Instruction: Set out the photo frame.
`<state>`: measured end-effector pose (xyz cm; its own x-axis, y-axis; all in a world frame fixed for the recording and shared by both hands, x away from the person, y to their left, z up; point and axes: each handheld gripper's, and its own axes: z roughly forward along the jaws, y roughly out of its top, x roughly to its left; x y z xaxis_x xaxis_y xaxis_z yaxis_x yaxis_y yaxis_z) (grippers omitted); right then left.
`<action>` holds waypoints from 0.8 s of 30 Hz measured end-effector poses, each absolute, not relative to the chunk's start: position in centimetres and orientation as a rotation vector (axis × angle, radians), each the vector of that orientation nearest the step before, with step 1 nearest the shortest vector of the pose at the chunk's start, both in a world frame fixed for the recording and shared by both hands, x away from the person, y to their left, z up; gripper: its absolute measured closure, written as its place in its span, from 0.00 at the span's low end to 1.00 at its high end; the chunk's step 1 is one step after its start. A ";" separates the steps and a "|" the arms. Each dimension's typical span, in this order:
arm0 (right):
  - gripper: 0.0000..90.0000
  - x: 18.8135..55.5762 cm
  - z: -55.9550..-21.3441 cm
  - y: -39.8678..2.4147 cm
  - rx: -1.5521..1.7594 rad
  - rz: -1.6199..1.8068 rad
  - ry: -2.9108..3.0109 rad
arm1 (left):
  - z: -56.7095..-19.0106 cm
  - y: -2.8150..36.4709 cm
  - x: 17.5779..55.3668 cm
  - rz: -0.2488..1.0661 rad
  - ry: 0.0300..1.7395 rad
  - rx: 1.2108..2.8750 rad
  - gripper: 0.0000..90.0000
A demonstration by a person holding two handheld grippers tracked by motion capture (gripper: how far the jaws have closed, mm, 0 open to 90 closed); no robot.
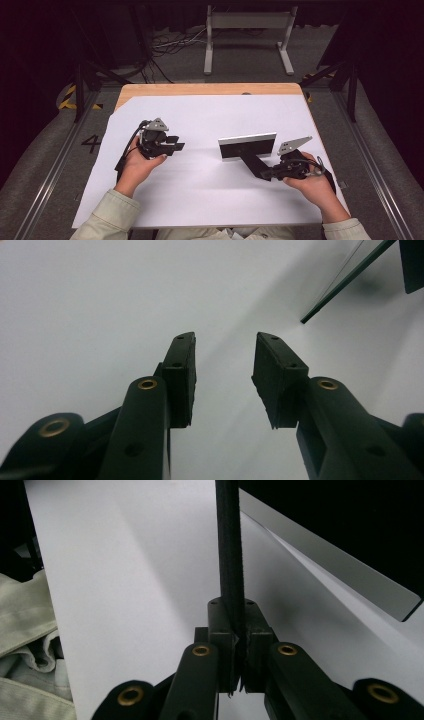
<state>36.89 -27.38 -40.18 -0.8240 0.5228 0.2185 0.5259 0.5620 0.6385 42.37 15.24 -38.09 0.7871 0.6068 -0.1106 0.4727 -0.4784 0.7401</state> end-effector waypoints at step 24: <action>0.95 36.5 -41.2 -27.2 -0.928 -0.923 -2.793 | -38.1 15.0 42.5 0.202 0.790 2.166 0.69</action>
